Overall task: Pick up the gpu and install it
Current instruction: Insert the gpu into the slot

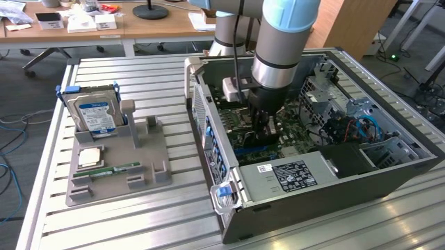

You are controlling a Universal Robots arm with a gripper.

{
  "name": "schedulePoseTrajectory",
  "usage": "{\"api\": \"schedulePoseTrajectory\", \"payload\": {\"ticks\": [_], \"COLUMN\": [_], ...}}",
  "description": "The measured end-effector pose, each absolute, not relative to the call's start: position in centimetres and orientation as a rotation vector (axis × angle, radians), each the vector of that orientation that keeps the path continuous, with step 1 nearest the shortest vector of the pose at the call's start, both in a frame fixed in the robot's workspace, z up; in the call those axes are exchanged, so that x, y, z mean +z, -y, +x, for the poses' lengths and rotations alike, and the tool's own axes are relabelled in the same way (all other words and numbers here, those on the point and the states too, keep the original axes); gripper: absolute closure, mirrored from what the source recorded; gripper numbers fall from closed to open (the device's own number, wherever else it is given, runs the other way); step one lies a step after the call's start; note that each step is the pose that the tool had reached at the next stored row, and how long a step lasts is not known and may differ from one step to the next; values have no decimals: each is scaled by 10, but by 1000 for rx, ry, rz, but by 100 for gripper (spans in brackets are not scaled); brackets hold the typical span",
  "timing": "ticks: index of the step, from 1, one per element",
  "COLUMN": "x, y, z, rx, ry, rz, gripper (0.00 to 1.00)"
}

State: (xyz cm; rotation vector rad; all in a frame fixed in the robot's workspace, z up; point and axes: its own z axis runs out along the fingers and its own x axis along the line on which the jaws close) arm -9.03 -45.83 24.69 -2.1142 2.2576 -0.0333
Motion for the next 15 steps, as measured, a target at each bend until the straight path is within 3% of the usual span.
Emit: {"api": "schedulePoseTrajectory", "payload": {"ticks": [15], "x": [246], "y": [458], "z": [-91], "rx": [-33], "ry": [-2258], "rz": [-2114], "gripper": [74]}}
